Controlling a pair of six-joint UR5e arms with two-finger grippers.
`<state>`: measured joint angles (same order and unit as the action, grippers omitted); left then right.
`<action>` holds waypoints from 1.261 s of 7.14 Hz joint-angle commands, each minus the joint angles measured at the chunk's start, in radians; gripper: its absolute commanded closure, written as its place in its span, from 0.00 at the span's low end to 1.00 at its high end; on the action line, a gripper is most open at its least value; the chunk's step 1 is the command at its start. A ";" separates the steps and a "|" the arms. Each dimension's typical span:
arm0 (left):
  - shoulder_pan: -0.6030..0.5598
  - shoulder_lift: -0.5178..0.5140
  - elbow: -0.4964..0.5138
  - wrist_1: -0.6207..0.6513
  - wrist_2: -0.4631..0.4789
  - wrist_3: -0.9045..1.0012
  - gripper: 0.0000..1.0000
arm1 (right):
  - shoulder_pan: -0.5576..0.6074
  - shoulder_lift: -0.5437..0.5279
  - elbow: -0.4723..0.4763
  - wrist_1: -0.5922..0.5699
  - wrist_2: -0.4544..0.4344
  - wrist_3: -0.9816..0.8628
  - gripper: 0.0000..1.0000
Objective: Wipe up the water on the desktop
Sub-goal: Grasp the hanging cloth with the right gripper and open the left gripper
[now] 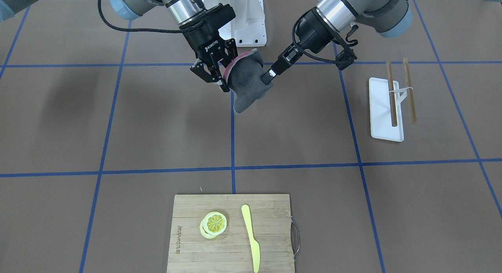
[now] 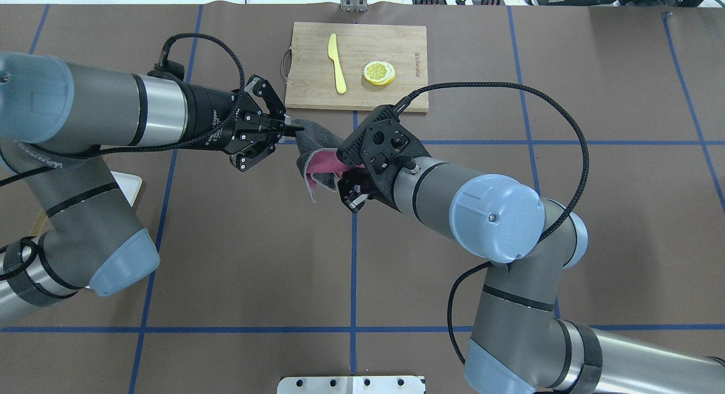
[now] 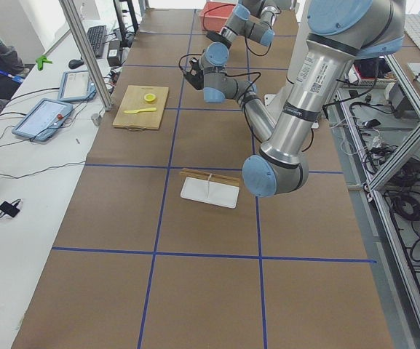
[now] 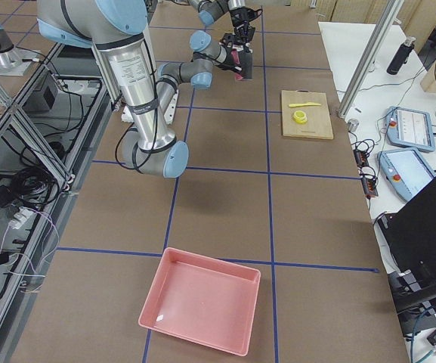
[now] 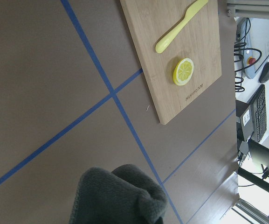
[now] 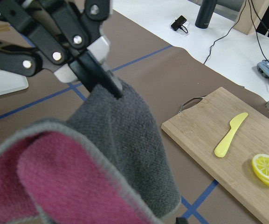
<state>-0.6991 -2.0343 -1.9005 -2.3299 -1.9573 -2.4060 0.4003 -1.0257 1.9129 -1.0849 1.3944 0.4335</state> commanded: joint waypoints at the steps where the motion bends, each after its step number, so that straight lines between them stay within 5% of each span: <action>1: 0.003 -0.003 -0.009 0.000 0.000 -0.002 1.00 | 0.002 -0.002 0.000 -0.001 0.000 0.001 0.88; 2: 0.003 -0.001 -0.014 0.000 0.000 -0.002 1.00 | 0.002 -0.005 0.000 -0.001 0.000 0.001 1.00; 4: 0.003 -0.001 -0.009 0.000 -0.002 0.005 1.00 | 0.014 -0.014 0.002 -0.003 0.000 0.001 1.00; 5: 0.003 0.002 -0.006 -0.005 -0.002 0.040 0.68 | 0.028 -0.014 0.003 -0.001 0.002 0.001 1.00; 6: 0.001 0.009 -0.008 -0.003 0.000 0.107 0.02 | 0.049 -0.014 0.003 -0.001 0.002 0.004 1.00; 9: -0.034 0.072 -0.005 0.003 -0.102 0.293 0.01 | 0.142 -0.019 0.003 -0.004 0.008 0.013 1.00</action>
<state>-0.7074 -1.9940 -1.9040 -2.3294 -1.9998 -2.2068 0.5001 -1.0413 1.9169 -1.0867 1.4007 0.4442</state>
